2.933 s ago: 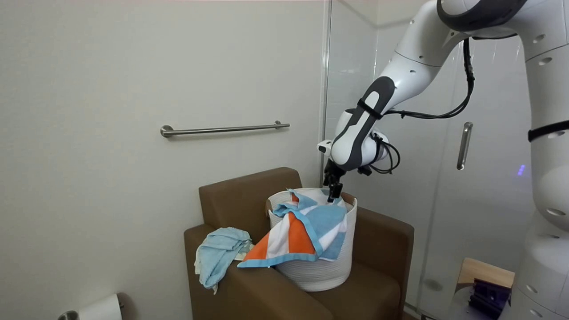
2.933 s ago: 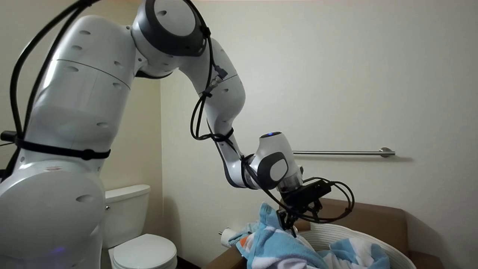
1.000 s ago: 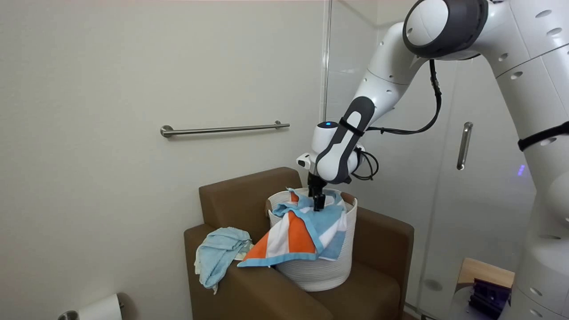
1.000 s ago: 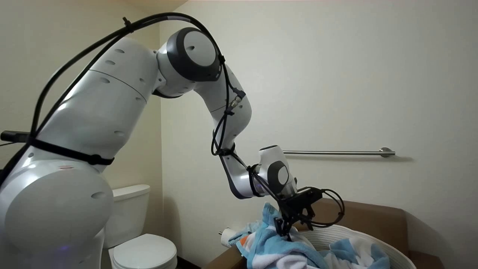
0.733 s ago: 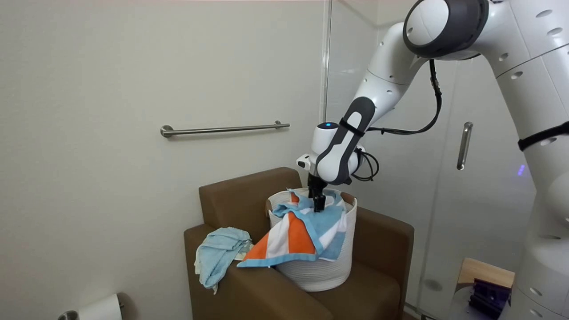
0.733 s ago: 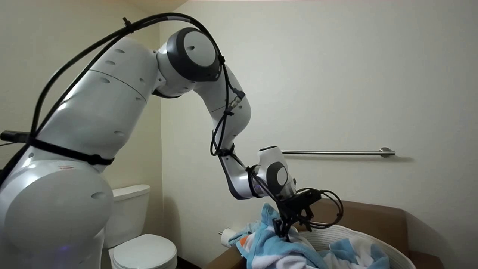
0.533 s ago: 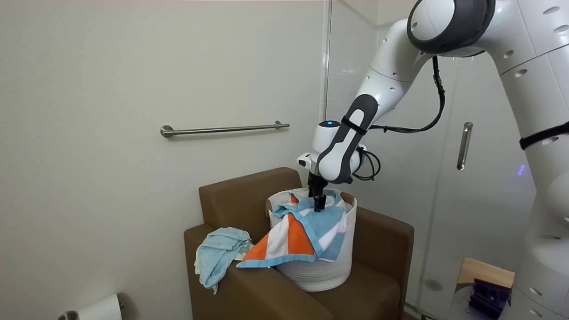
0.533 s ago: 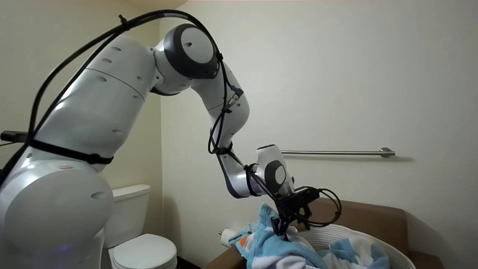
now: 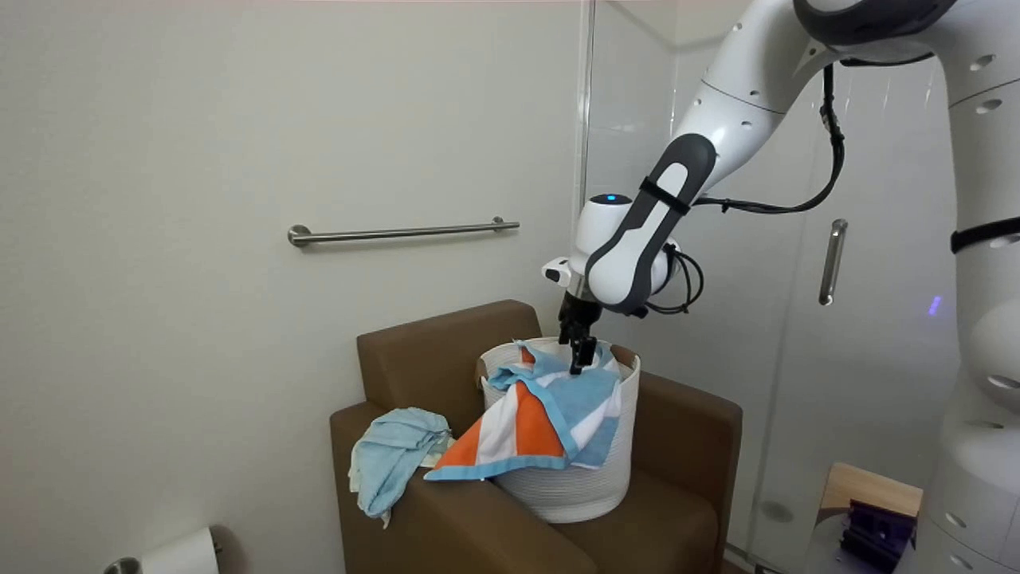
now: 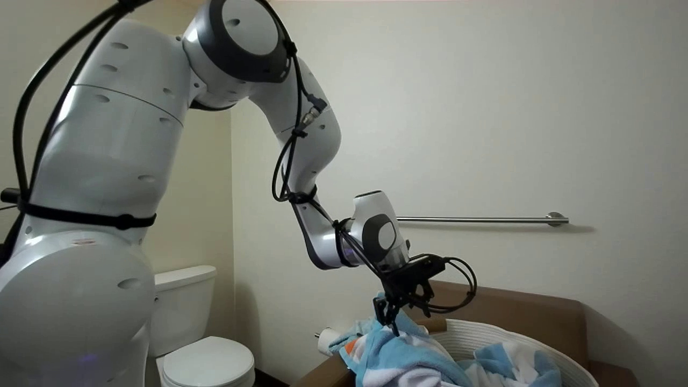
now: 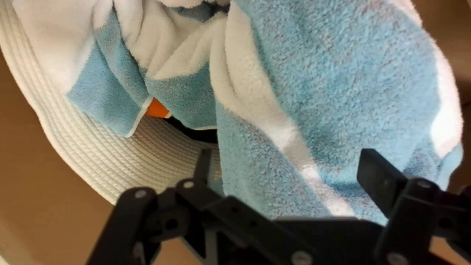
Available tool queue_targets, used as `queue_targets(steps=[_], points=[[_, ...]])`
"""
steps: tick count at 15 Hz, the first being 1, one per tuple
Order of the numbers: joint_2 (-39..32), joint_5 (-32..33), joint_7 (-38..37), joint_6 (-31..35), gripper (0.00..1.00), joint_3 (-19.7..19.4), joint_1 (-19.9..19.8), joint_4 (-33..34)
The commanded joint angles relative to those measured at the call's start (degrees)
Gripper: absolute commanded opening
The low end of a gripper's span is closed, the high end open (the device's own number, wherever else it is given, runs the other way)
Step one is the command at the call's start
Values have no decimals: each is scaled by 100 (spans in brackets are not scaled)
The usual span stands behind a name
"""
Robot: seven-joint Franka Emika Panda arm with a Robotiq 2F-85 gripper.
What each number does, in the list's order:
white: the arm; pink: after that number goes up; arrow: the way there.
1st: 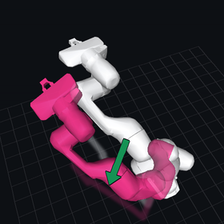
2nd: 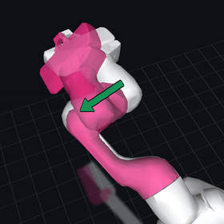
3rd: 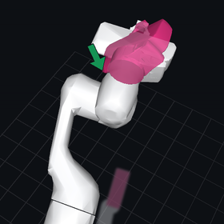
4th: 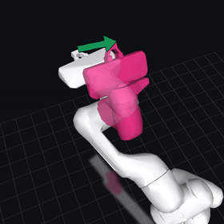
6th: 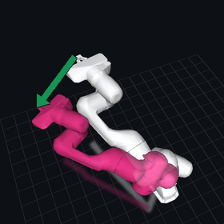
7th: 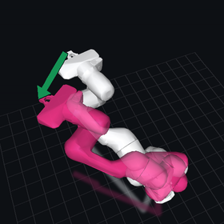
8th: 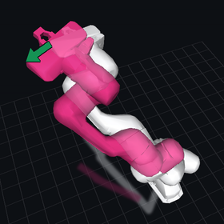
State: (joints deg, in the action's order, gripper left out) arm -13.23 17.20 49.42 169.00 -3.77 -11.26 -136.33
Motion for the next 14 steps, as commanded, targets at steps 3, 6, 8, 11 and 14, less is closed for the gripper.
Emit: queue_targets(steps=[3,6,8,11,14], points=[[370,-70,349,-89,100,124,-82,-532],[208,31,316,-163,100,111,16,-540],[103,67,274,-223,100,121,85,-505],[-77,62,216,-257,100,157,147,-376],[-248,13,222,-324,100,186,149,-203]])
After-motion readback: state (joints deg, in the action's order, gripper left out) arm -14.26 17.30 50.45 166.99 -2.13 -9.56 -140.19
